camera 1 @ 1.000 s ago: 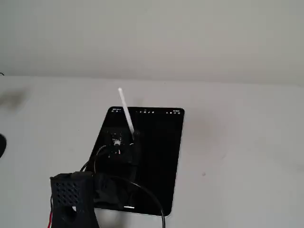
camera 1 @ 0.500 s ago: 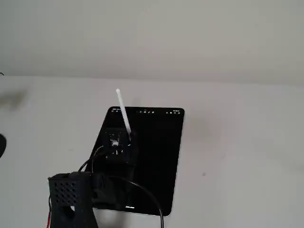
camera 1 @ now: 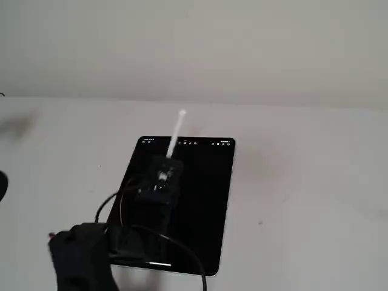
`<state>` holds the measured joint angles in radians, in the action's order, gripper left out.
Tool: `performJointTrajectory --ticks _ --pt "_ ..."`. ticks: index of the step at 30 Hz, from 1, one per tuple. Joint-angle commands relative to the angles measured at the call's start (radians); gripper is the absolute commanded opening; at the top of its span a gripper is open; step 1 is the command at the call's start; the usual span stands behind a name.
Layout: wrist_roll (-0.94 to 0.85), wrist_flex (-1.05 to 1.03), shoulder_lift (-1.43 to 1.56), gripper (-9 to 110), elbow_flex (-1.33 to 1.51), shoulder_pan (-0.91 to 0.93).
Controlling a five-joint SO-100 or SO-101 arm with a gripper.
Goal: Draw a circular shape on the ipad using the apple pencil
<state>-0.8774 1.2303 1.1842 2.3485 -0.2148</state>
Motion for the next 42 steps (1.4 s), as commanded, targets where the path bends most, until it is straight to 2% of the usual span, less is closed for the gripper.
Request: performJointTrajectory --ticks 1,12,22,30,34,37,42 --pt "0.255 -0.296 0.324 0 0.014 0.028" --pt "0.670 -1.173 0.969 0 0.021 0.032" --pt "0.730 -1.704 1.750 0 0.268 0.040" --pt "0.724 -1.974 2.140 0 0.433 0.051" --pt "0.750 -2.043 2.140 0 0.495 0.071" --pt "0.844 -2.071 2.140 0 0.584 0.107" --pt "0.842 -2.143 2.140 0 0.732 0.141"
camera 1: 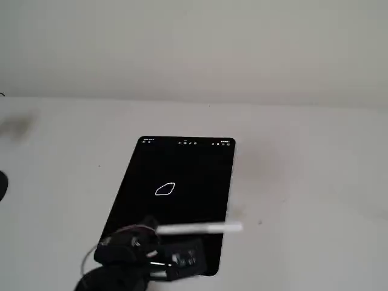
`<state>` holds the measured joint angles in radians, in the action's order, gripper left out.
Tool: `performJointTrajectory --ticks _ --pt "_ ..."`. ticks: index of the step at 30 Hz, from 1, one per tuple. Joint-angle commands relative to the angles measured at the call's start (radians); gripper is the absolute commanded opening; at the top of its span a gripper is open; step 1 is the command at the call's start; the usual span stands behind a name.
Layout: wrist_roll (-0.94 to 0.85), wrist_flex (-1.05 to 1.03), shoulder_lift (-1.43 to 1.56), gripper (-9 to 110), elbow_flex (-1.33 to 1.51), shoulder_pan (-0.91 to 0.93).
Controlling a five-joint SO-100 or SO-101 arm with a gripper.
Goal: Draw a circular shape on the ipad using the apple pencil
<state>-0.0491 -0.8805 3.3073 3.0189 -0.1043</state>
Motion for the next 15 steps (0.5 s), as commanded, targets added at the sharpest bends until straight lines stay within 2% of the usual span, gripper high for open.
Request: performJointTrajectory --ticks 1,15 --pt "0.012 -0.035 0.017 0 0.072 0.035" --pt "0.014 -0.035 0.017 0 0.072 0.041"
